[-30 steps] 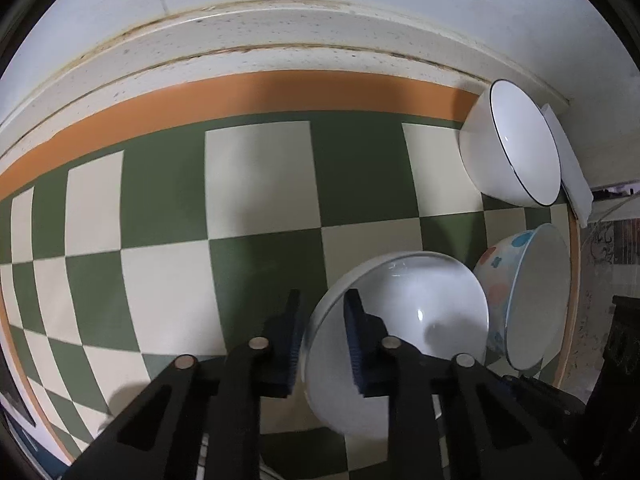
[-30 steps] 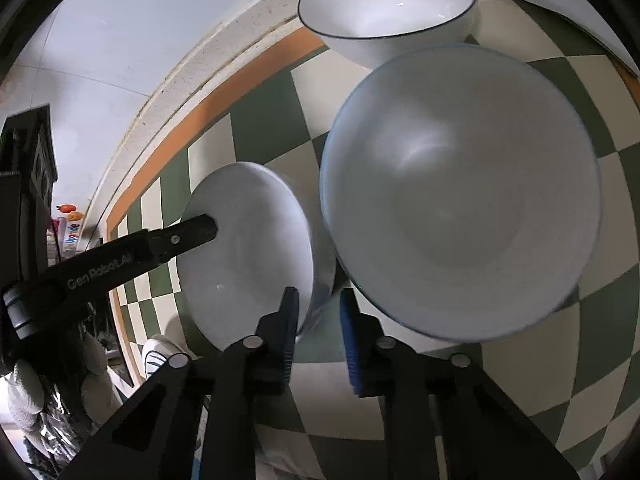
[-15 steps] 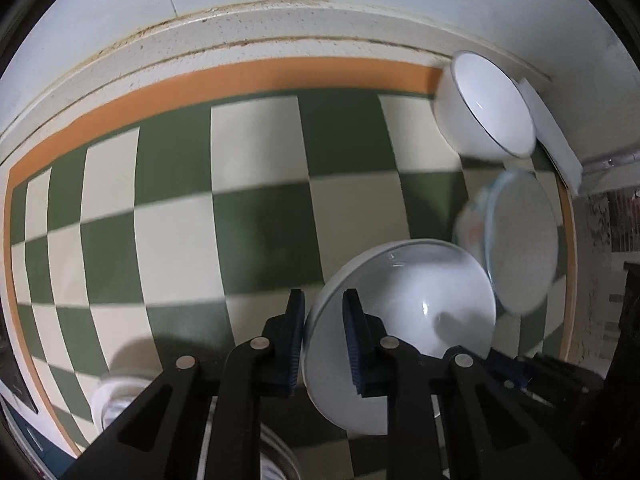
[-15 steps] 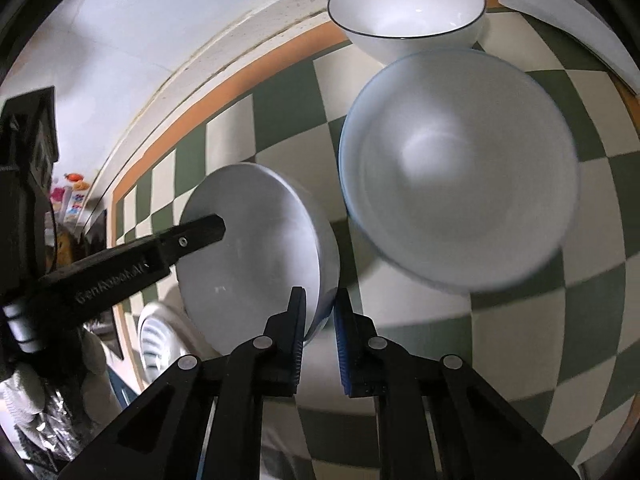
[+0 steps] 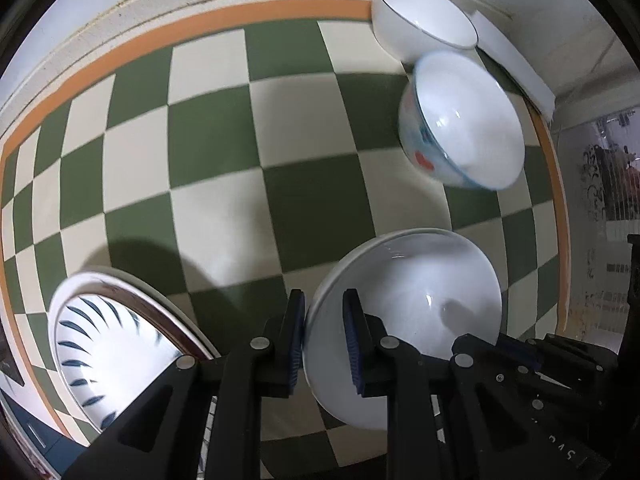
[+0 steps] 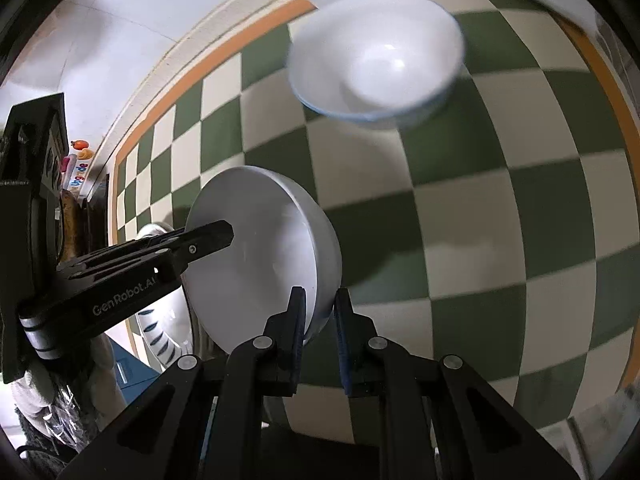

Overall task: Organize plates and bowls
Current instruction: 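Lift the white bowl with both grippers toward the blue-floral bowl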

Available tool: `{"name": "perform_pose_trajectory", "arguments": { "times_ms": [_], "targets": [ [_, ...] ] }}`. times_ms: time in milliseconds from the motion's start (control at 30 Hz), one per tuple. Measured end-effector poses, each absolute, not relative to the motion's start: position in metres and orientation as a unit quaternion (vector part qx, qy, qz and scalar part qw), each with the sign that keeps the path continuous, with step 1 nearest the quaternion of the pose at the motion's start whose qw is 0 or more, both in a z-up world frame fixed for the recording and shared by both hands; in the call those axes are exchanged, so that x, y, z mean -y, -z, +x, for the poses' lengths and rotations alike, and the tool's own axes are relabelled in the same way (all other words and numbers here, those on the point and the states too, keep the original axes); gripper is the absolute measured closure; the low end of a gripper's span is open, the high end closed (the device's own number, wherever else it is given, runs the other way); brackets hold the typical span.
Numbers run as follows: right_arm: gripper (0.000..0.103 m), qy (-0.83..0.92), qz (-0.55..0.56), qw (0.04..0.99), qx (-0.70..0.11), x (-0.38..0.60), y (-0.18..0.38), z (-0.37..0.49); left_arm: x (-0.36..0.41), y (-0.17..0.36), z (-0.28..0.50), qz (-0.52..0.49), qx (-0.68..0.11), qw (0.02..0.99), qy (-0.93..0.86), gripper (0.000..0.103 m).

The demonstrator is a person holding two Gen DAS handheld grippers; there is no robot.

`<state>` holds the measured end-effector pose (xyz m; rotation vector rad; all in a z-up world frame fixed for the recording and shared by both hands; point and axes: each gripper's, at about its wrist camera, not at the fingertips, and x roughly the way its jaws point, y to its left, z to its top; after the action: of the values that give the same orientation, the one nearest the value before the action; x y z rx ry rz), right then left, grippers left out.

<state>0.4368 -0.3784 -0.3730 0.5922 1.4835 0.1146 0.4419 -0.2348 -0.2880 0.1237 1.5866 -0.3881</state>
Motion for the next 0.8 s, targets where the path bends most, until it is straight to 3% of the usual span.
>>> {"name": "perform_pose_trajectory", "arguments": {
  "times_ms": [567,800],
  "targets": [
    [0.084,-0.040,0.284,0.666,-0.689,0.393,0.404,0.425,0.264,0.310,0.435,0.086,-0.719,0.666,0.179,0.086],
    [0.082,-0.037,0.318,0.674,-0.666,0.429,0.373,0.426,0.249,0.256,0.457,0.040,-0.691,0.697,0.186,0.083]
  ]
}}
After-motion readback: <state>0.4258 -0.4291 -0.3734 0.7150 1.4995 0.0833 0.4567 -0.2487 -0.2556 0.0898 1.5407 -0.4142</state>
